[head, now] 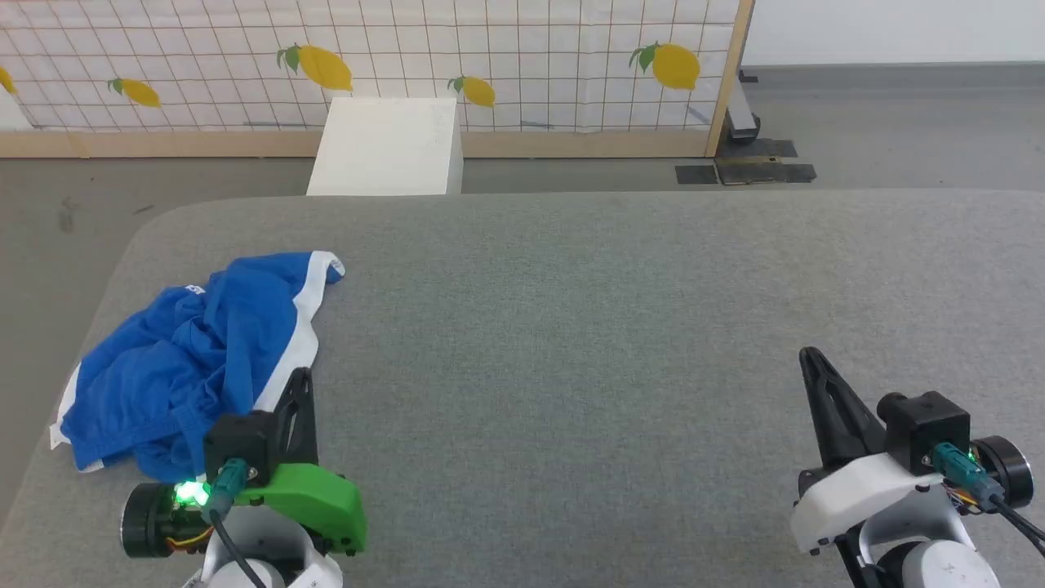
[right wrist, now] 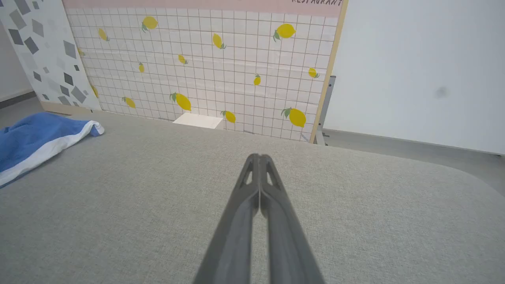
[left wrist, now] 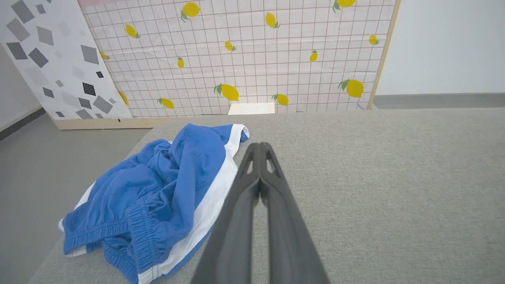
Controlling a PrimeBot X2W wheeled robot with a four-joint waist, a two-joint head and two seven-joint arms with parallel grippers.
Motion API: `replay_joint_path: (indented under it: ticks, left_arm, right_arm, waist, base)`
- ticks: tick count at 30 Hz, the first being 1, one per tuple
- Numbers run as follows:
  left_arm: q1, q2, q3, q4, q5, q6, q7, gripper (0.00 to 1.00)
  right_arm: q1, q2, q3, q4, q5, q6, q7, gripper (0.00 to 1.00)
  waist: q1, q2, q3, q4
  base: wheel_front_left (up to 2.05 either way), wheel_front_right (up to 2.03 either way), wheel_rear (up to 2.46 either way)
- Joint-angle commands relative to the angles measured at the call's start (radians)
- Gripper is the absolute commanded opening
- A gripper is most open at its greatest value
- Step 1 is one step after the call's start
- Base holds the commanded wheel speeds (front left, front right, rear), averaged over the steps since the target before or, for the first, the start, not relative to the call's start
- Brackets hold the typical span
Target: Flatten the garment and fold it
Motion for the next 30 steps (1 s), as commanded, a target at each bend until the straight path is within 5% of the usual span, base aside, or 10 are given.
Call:
replay_joint_path:
  ticks: [1,26,27,30]
  left_arm:
    - [0.012,-0.003,0.003,-0.003,0.013,-0.001,0.001,0.0]
    - [0.012,-0.003,0.003,-0.003,0.013,-0.001,0.001,0.0]
    - [0.0,0.0,0.0,0.0,0.0,0.0,0.0,1.0]
    - [0.0,0.0,-0.002,0.0,-0.005,0.0,0.0,1.0]
  right_arm:
    - [0.008,0.001,0.002,-0.005,-0.006,-0.001,0.0,0.0]
    - [0.008,0.001,0.002,-0.005,-0.006,-0.001,0.0,0.0]
    - [0.0,0.0,0.0,0.0,0.0,0.0,0.0,1.0]
    - [0.0,0.0,-0.001,0.001,0.0,0.0,0.0,1.0]
  waist:
    - [0.0,-0.0001,0.0,0.0]
    - [0.0,-0.0001,0.0,0.0]
    - [0.0,-0.0001,0.0,0.0]
    - [0.0,-0.0001,0.0,0.0]
  base:
    - [0.0,0.0,0.0]
    - [0.0,0.0,0.0]
    - [0.0,0.0,0.0]
    - [0.0,0.0,0.0]
